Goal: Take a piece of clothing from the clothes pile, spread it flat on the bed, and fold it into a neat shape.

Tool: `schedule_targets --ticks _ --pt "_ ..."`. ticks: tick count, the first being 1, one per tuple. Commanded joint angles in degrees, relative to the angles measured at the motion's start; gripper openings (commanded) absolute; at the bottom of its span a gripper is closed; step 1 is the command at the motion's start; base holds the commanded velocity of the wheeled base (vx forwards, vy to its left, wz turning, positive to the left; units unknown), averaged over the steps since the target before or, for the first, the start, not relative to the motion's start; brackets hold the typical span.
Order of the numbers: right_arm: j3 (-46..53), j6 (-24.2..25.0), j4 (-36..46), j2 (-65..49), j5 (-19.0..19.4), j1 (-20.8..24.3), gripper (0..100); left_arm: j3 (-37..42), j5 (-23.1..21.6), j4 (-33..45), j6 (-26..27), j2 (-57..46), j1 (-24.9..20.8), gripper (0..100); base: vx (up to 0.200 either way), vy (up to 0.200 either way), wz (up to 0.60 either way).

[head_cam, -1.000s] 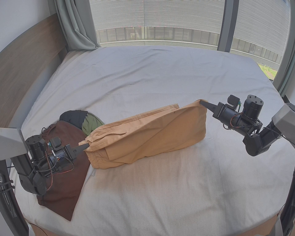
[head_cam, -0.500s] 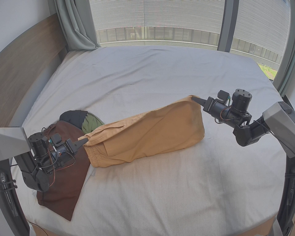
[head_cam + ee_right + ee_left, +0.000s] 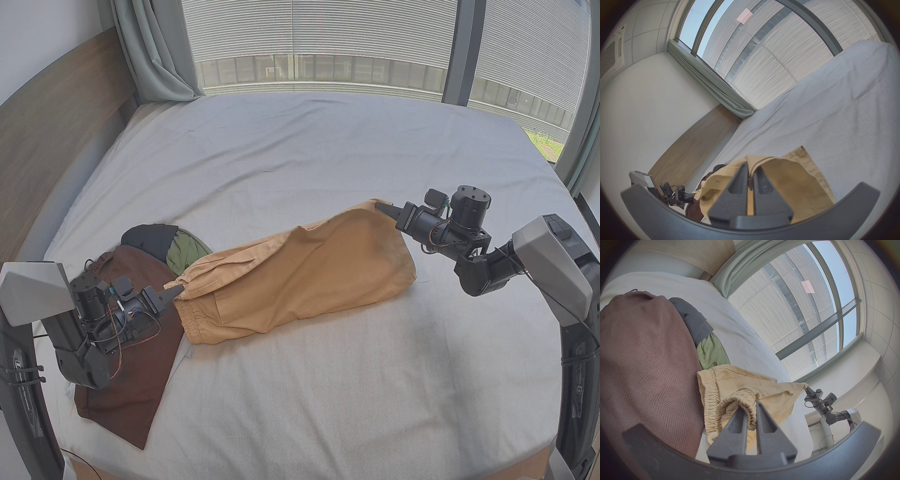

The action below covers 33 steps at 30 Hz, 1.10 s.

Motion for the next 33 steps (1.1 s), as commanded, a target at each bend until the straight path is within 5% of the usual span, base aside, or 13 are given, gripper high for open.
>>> schedule_targets --ticks 1,14,15,19,20,33 --pt "-1.2 0.0 0.4 2.0 -0.1 0.2 0 -0.7 0.1 0.0 0.0 1.3 -0.1 0 0.000 0.000 0.00" --pt "-3.7 -0.2 0.4 4.1 -0.1 -0.4 0 -1.3 0.4 0.0 0.1 1.9 -0.4 0 0.000 0.000 0.00" --pt "-4.5 -0.3 0.4 4.6 -0.1 -0.4 0 -1.3 0.4 0.0 0.1 1.8 -0.4 100 0.000 0.000 0.00" --pt "-5.5 -0.3 0.4 4.8 -0.1 -0.4 0 -1.5 0.4 0.0 0.1 1.8 -0.3 100 0.000 0.000 0.00" --pt "-5.8 -0.3 0.4 5.1 -0.3 -0.4 100 -1.8 0.4 0.0 0.0 1.8 -0.3 100 0.000 0.000 0.00" --pt "-6.0 -0.3 0.3 5.7 -3.0 0.3 100 -2.1 1.0 -0.1 0.2 1.2 -0.3 100 0.000 0.000 0.00"
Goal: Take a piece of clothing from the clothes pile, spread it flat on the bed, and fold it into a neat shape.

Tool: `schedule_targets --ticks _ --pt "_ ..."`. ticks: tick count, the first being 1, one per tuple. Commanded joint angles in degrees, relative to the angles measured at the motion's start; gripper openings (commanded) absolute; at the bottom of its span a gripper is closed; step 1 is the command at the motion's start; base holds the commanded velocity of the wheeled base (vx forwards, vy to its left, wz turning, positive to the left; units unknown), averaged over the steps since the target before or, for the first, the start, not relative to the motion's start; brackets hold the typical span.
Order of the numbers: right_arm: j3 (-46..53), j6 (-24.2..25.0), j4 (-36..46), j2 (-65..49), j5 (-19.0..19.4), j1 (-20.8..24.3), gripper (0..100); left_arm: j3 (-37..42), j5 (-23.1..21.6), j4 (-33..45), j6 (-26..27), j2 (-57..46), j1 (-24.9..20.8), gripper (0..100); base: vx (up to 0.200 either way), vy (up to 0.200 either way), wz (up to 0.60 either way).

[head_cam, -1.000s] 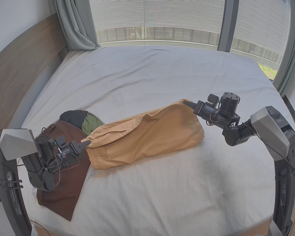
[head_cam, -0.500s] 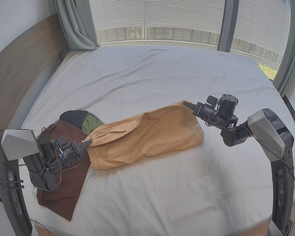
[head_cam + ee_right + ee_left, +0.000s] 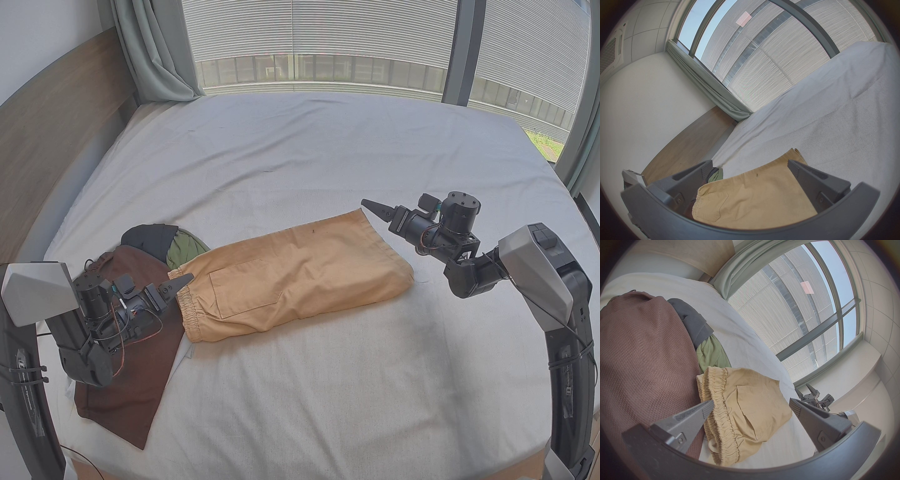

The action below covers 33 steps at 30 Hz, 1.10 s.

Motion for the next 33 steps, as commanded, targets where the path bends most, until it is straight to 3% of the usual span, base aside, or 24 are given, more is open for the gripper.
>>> schedule_targets --ticks 1,17,33 --pt "1.6 0.0 -0.1 -0.5 0.1 0.3 100 0.0 0.0 0.0 0.0 -0.3 0.0 100 0.000 0.000 0.00" --pt "12.7 0.0 -1.4 -6.1 0.1 2.2 100 0.6 0.0 0.1 -0.1 -3.4 0.1 100 0.000 0.000 0.00" --pt "28.8 1.3 -15.8 -7.1 -1.1 1.8 100 1.3 -0.6 0.0 0.3 -5.5 -0.5 100 0.000 0.000 0.00"
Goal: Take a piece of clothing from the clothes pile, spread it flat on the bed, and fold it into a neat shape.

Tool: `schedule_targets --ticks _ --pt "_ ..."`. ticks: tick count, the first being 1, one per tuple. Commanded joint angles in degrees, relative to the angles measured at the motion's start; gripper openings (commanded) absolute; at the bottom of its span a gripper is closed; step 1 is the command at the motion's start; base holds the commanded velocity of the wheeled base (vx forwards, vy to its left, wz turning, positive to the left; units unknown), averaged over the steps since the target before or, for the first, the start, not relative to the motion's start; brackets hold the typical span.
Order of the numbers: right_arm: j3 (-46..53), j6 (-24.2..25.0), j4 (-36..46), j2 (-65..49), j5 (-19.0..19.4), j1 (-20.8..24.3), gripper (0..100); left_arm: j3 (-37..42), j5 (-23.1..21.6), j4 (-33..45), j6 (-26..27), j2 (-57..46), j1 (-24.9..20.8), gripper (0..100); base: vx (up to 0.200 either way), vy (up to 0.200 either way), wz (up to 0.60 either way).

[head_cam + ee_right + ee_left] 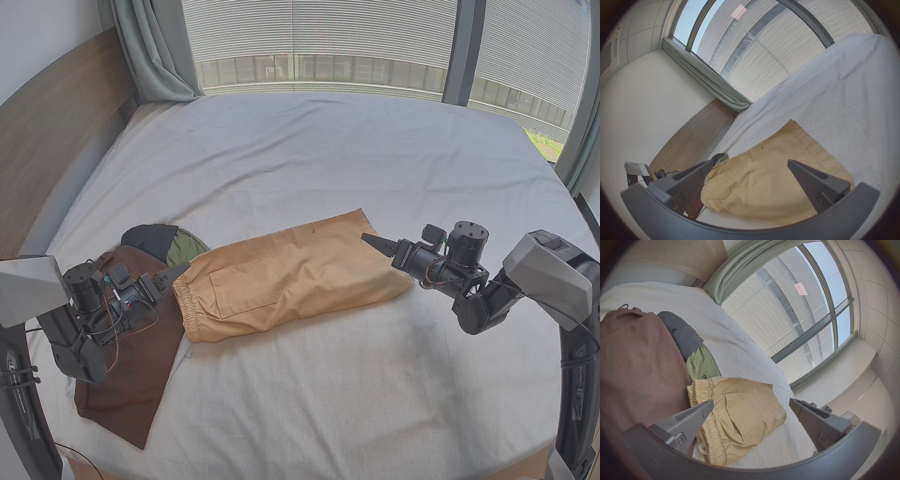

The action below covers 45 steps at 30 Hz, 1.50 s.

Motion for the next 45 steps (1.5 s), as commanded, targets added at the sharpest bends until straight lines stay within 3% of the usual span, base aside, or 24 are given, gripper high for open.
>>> schedule_targets --ticks 1,6,15,32,40,45 --pt "4.7 1.4 -3.4 -0.4 -0.8 -0.5 100 0.4 -0.1 0.0 0.1 -1.4 -0.3 100 0.000 0.000 0.00" --pt "8.2 4.4 -7.2 -0.9 -1.0 -0.5 100 0.4 0.1 0.0 0.2 -2.0 -0.7 100 0.000 0.000 0.00" --pt "15.2 4.7 -13.4 -1.0 -1.0 -0.1 100 2.1 0.5 0.0 3.8 -3.0 -1.8 100 0.000 0.000 0.00" --pt "19.0 4.4 -14.6 -0.4 -1.1 0.0 100 6.4 0.2 0.0 31.8 -2.6 -2.0 100 0.000 0.000 0.00" --pt "19.5 4.3 -14.4 0.1 -1.1 0.0 100 7.2 -0.4 0.0 41.6 -2.9 -2.0 100 0.000 0.000 0.00" --pt "19.2 4.3 -13.9 1.5 -1.1 -0.1 100 7.4 -0.9 0.0 43.8 -3.0 -2.0 100 0.000 0.000 0.00"
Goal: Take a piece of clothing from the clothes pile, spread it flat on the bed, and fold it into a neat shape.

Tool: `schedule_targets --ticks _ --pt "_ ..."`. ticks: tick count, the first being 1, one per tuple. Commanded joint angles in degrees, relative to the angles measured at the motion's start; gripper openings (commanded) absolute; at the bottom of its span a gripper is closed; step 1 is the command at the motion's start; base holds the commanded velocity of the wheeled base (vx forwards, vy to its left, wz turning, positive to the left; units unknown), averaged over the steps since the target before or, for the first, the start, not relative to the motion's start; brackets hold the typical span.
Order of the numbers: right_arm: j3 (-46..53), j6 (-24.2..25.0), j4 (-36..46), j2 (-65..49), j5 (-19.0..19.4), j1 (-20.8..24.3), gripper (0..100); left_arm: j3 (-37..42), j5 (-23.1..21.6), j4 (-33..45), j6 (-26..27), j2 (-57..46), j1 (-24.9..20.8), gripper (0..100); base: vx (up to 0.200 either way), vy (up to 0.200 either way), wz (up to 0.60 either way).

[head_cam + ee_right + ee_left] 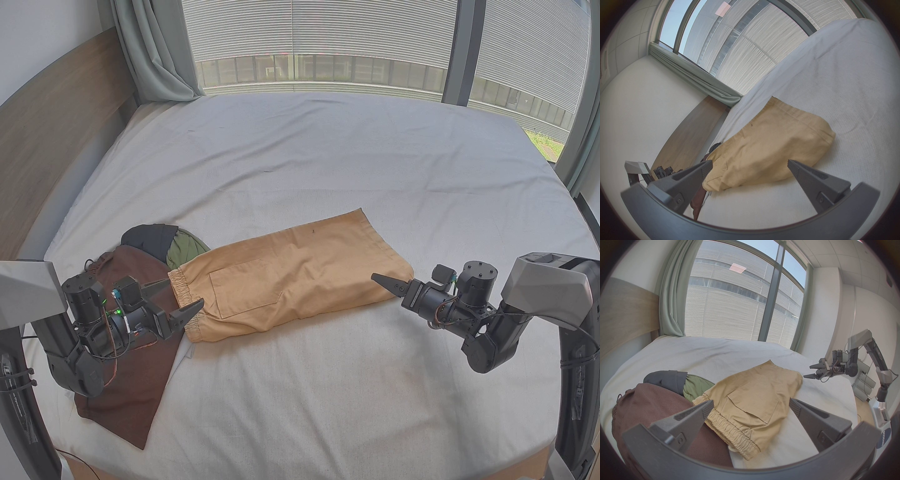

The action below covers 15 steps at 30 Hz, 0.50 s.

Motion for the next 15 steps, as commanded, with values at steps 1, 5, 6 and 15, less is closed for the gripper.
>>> schedule_targets --ticks 1,5,6,15 --pt "0.0 0.0 0.1 1.6 0.0 -0.1 100 0.3 -0.2 0.0 0.3 -0.2 0.0 100 0.000 0.000 0.00" --pt "0.3 -0.1 0.2 2.6 0.0 0.0 100 0.3 -0.2 0.0 0.3 -0.2 0.0 100 0.000 0.000 0.00" --pt "0.3 -0.1 0.3 2.8 0.0 0.0 100 0.4 -0.2 0.0 0.2 -0.1 0.0 100 0.000 0.000 0.00" --pt "-1.3 -0.1 2.4 5.2 0.0 0.0 100 0.6 -0.2 0.0 -0.1 -0.1 0.0 100 0.000 0.000 0.00"
